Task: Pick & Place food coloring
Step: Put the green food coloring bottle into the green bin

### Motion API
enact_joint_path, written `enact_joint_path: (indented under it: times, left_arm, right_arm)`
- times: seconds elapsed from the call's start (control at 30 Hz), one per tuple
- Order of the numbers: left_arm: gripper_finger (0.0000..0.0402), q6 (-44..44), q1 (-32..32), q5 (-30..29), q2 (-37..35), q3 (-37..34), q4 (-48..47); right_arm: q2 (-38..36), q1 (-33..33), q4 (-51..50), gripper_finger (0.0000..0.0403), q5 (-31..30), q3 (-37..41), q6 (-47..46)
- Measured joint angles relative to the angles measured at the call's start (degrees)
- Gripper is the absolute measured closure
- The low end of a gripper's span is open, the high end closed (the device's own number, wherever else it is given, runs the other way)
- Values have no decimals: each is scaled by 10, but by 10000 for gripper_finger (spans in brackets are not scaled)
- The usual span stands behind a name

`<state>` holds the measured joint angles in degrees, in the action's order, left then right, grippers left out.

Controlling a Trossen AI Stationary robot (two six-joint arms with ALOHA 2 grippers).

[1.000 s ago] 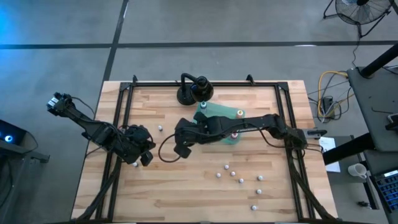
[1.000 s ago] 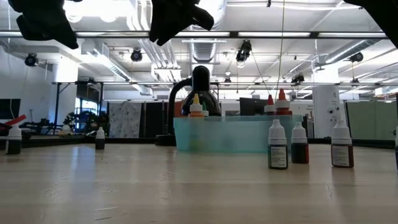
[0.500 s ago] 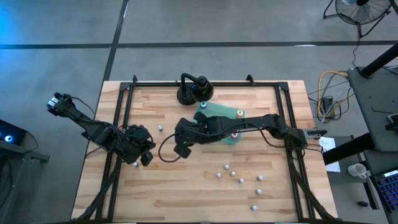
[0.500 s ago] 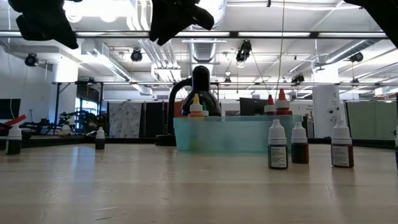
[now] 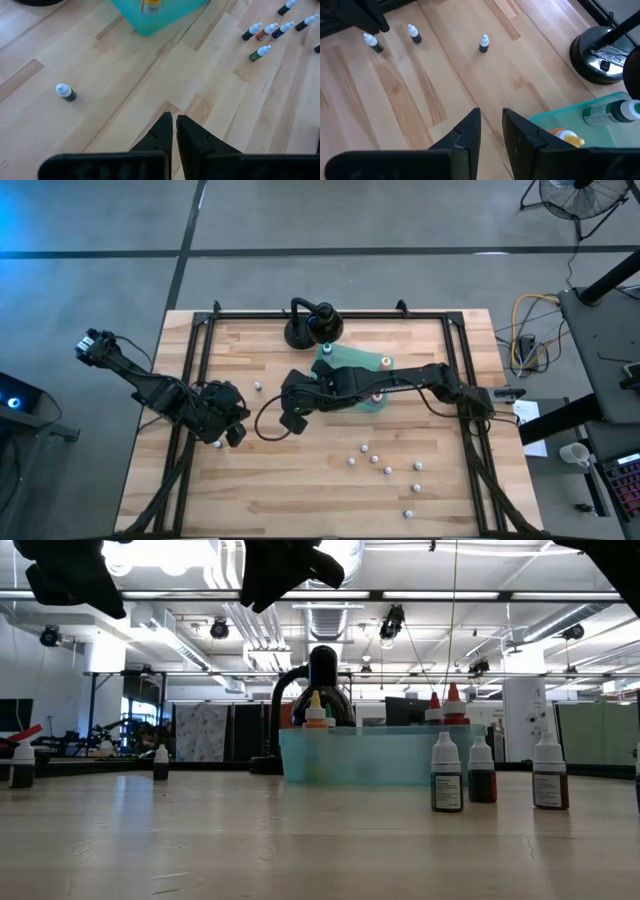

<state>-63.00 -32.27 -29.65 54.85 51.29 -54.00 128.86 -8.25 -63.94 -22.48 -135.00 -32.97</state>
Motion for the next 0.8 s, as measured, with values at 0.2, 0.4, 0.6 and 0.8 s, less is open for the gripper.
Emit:
enact_joint_path:
  times: [0.2, 0.4, 0.6, 0.8]
  left_arm:
    - [401, 0, 0, 0, 0, 0, 0]
    - [401, 0, 0, 0, 0, 0, 0]
    - [401, 0, 0, 0, 0, 0, 0]
    - [401, 0, 0, 0, 0, 0, 0]
  right_arm:
    - [0, 0, 0, 333, 0, 0, 0]
    - [0, 0, 0, 323, 0, 0, 0]
    - [0, 0, 1, 316, 0, 0, 0]
    - [0, 0, 29, 315, 0, 0, -15]
